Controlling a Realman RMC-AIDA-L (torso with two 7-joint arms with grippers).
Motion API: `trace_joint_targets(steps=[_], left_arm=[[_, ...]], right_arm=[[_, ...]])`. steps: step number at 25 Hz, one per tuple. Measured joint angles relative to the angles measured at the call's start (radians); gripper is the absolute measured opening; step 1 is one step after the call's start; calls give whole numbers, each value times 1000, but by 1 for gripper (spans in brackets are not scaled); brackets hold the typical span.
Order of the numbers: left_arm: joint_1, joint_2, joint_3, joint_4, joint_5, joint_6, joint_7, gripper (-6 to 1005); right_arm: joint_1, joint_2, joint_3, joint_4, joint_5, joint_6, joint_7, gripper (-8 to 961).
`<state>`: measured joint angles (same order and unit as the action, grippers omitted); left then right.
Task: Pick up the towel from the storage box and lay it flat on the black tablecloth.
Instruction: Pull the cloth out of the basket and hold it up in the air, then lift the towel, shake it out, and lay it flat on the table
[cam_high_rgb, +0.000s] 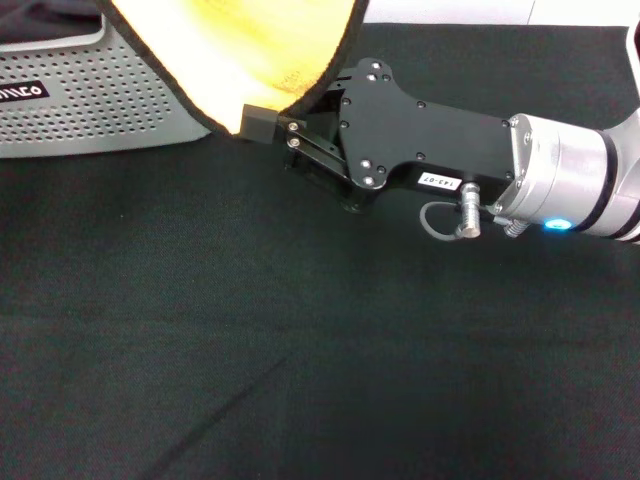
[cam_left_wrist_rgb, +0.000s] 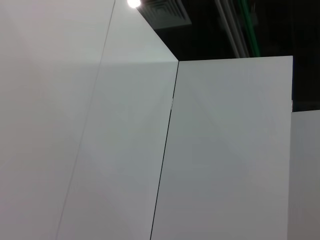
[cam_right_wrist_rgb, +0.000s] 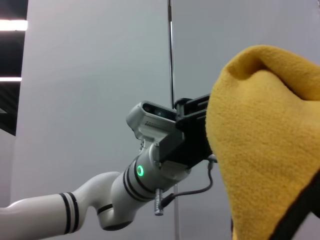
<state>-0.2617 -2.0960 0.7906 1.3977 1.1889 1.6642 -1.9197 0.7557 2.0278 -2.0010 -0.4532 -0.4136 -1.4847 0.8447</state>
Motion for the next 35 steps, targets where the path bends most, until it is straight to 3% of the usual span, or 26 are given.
trace_joint_targets(steps=[22, 35], left_arm=[[-2, 0, 6, -6, -3, 0, 13, 86], [14, 1, 2, -116, -31, 12, 93, 91]], right_arm=[[0, 0, -61, -35, 25, 38, -12, 85], [-29, 0, -64, -51, 25, 53, -12, 0]])
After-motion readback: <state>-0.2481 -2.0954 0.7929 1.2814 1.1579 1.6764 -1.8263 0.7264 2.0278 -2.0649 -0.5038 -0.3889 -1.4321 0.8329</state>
